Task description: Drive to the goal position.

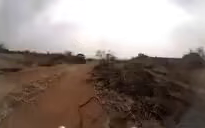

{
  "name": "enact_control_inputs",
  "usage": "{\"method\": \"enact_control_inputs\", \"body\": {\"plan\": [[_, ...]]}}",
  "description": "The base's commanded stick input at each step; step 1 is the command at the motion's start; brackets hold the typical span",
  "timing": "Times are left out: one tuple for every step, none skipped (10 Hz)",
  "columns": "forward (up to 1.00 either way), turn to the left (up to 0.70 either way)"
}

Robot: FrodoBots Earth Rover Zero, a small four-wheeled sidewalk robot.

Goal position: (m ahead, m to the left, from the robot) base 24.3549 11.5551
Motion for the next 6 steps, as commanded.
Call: {"method": "enact_control_inputs", "body": {"plan": [[0.5,0.48],[0.5,0.28],[0.5,0.0],[0.5,0.14],[0.5,0.5],[0.5,0.37]]}}
